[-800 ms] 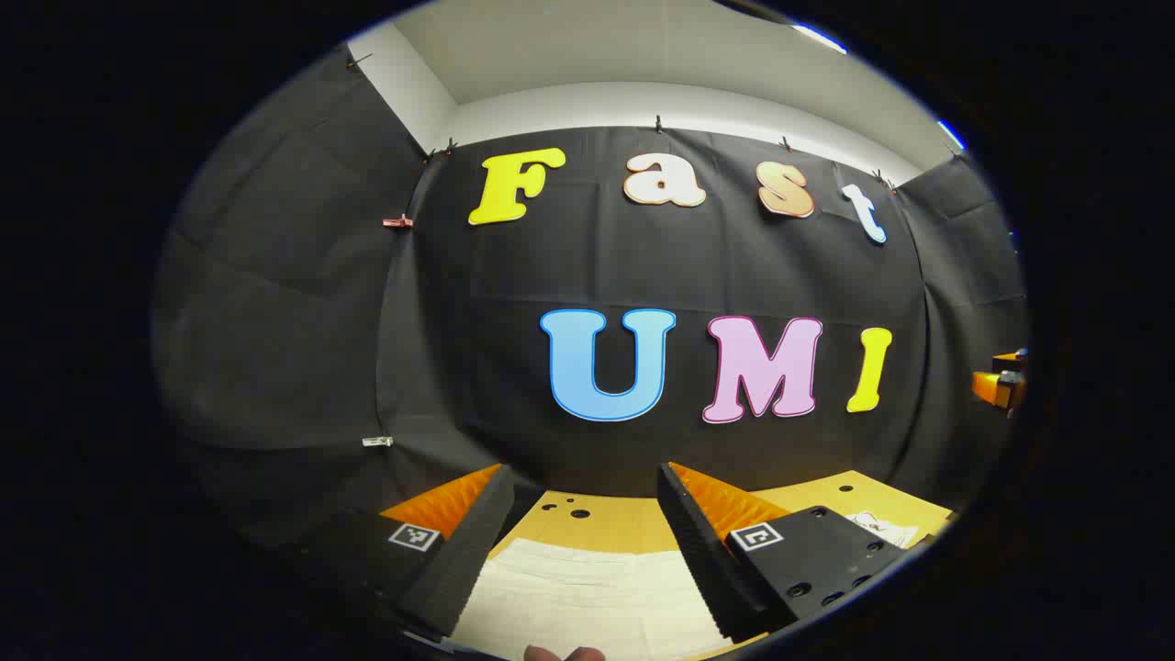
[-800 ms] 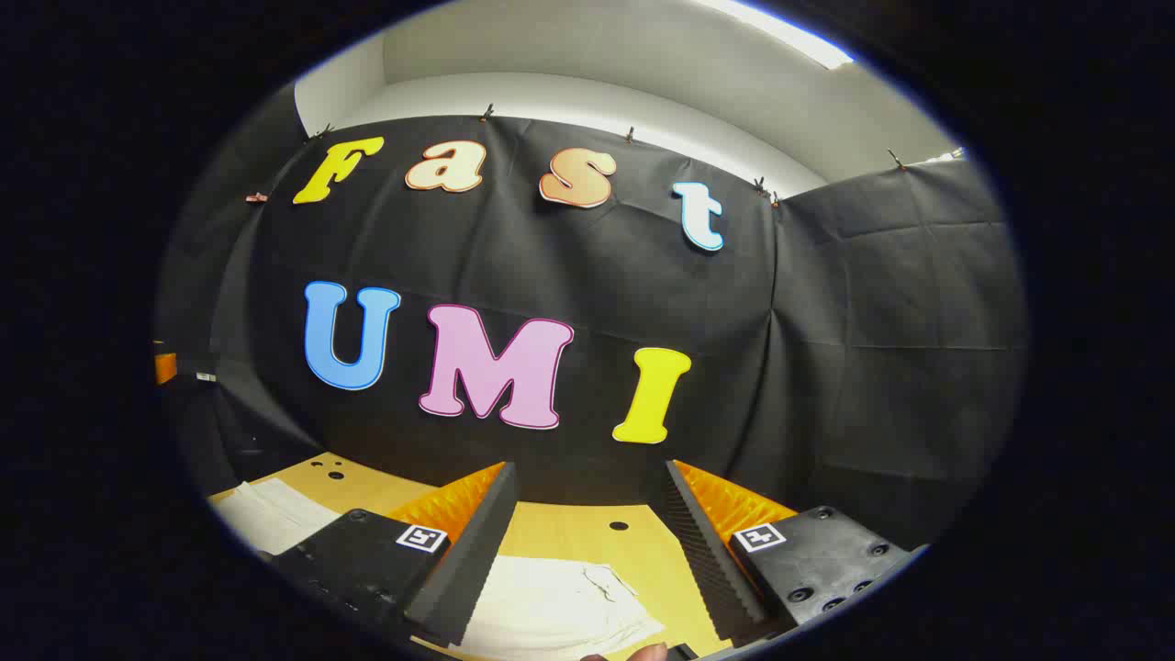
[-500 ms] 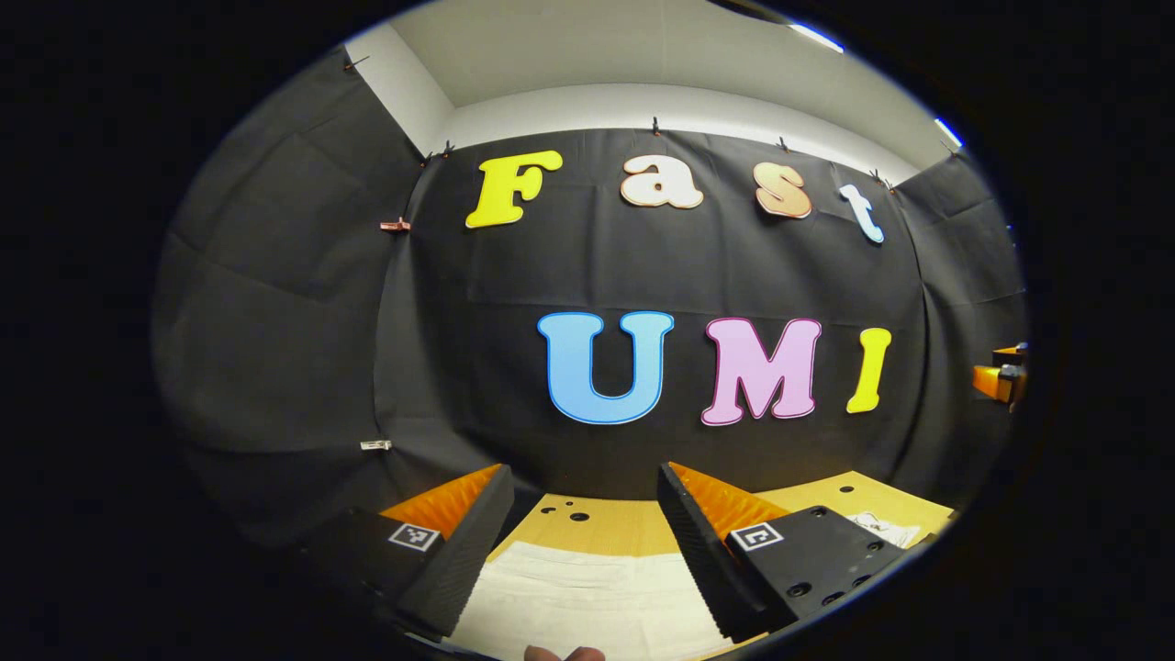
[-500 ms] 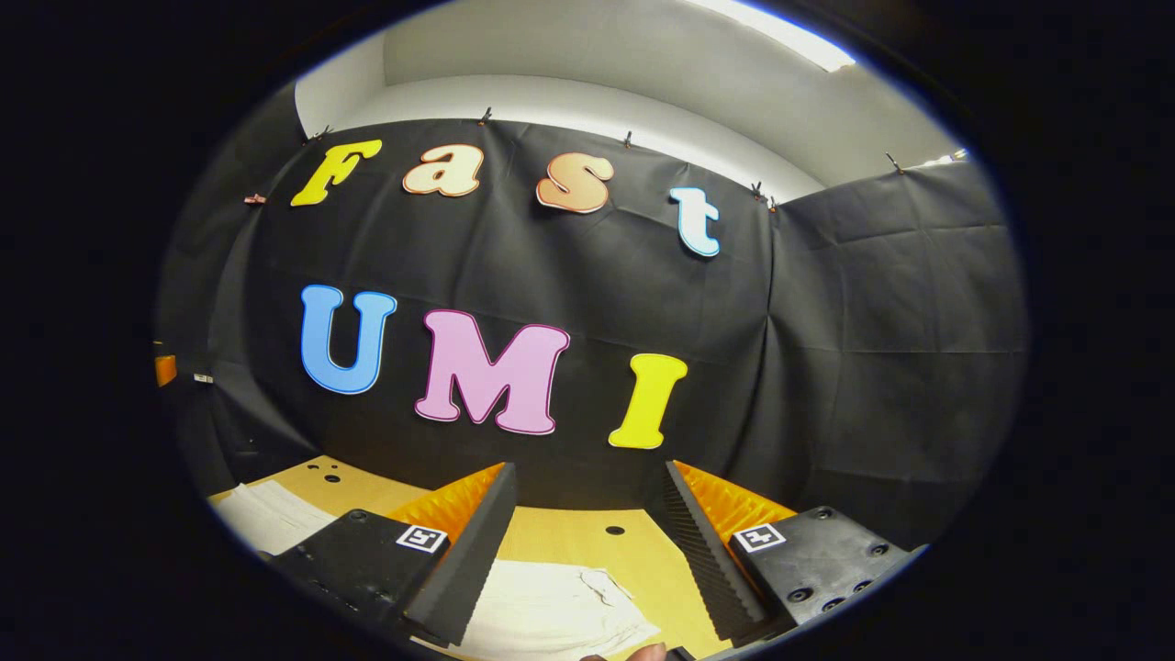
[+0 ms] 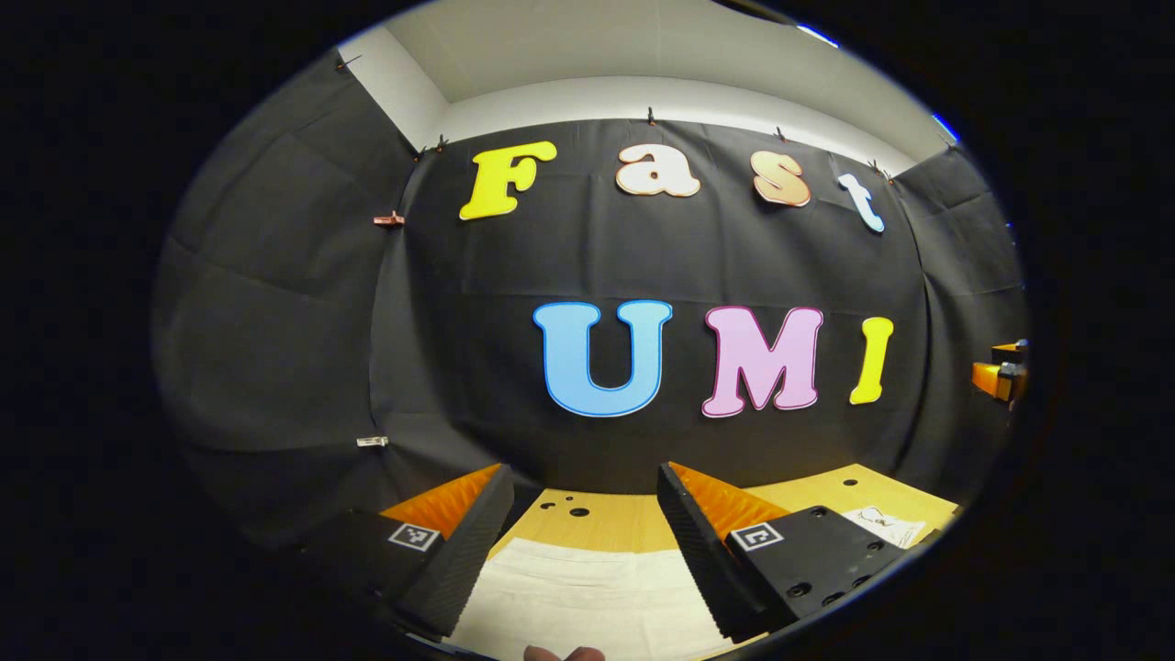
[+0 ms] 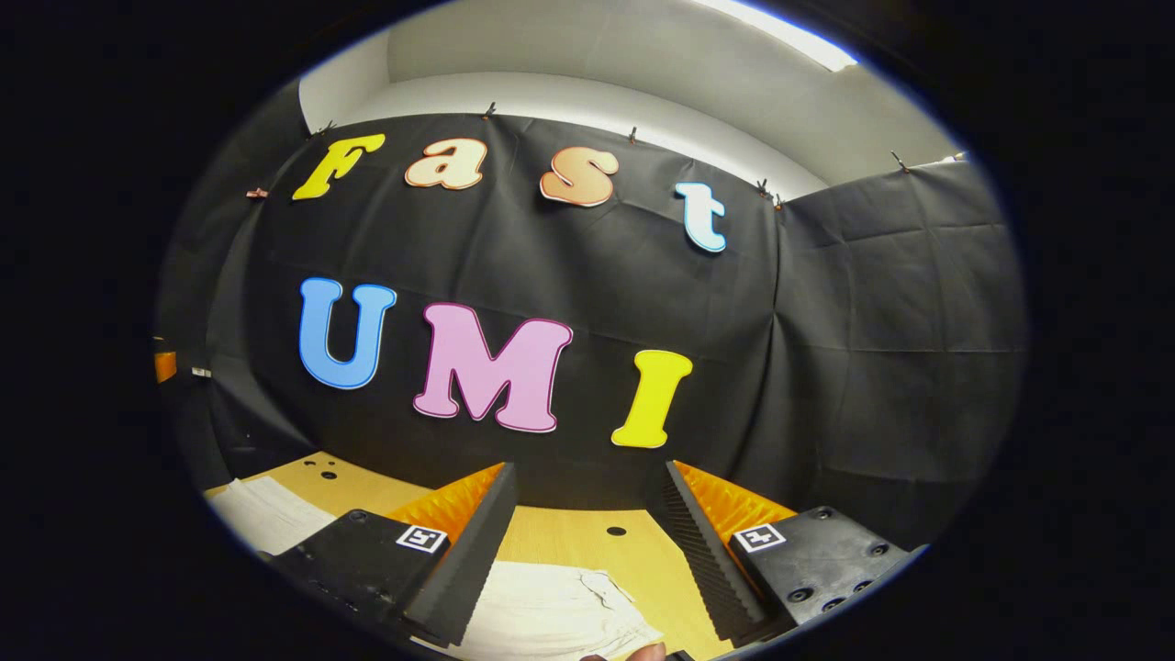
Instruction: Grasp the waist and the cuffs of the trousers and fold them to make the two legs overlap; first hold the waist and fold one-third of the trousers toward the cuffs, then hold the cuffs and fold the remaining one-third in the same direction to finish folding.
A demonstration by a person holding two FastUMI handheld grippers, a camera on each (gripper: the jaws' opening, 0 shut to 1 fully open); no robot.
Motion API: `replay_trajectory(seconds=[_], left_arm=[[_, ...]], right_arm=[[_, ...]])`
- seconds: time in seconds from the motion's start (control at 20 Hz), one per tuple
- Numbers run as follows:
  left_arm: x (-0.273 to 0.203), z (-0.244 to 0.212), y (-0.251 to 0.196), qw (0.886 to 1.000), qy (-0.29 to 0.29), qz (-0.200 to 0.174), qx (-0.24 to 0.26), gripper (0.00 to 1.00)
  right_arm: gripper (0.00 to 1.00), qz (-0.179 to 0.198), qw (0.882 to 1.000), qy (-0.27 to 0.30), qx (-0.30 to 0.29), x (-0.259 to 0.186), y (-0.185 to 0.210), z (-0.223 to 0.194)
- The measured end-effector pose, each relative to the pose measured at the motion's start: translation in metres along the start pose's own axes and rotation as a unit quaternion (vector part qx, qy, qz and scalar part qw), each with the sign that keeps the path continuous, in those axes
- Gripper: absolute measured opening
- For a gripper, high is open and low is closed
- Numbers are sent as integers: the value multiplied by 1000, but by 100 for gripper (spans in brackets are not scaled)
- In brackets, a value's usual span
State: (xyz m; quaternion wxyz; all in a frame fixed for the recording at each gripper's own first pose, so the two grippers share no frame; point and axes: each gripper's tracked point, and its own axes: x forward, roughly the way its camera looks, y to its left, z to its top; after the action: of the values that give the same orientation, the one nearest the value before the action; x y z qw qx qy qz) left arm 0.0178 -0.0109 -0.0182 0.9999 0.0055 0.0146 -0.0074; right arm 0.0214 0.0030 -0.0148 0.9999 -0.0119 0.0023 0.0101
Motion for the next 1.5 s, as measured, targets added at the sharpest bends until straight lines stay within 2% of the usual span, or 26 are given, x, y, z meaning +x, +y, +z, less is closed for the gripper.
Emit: replay_trajectory(seconds=[0.15,0.3,0.45,0.55,0.7,0.9,1.1,1.3,1.35,1.5], left_arm=[[2,-21,-2,999,18,-25,13,99],[0,-59,11,996,49,-45,64,99],[-5,-103,25,982,82,-79,148,97],[-15,-138,34,967,109,-100,206,98],[-41,-208,43,936,163,-134,283,98],[-66,-273,63,892,214,-173,358,97],[-87,-337,84,832,261,-217,439,96],[-89,-382,111,781,301,-218,502,96],[-85,-389,114,770,303,-217,518,96],[-73,-404,118,752,308,-216,541,96]], right_arm=[[97,10,1000,9,-21,4,-2,-12],[97,20,996,32,-81,1,-12,-36],[97,29,988,53,-140,-3,-25,-62],[97,35,983,75,-164,-7,-32,-82],[97,26,979,100,-177,-14,-46,-104],[97,17,977,122,-171,-16,-53,-123],[97,24,972,136,-192,-23,-48,-137],[97,37,971,138,-194,-25,-38,-139],[97,39,970,137,-197,-27,-37,-139],[97,42,969,138,-200,-27,-37,-138]])
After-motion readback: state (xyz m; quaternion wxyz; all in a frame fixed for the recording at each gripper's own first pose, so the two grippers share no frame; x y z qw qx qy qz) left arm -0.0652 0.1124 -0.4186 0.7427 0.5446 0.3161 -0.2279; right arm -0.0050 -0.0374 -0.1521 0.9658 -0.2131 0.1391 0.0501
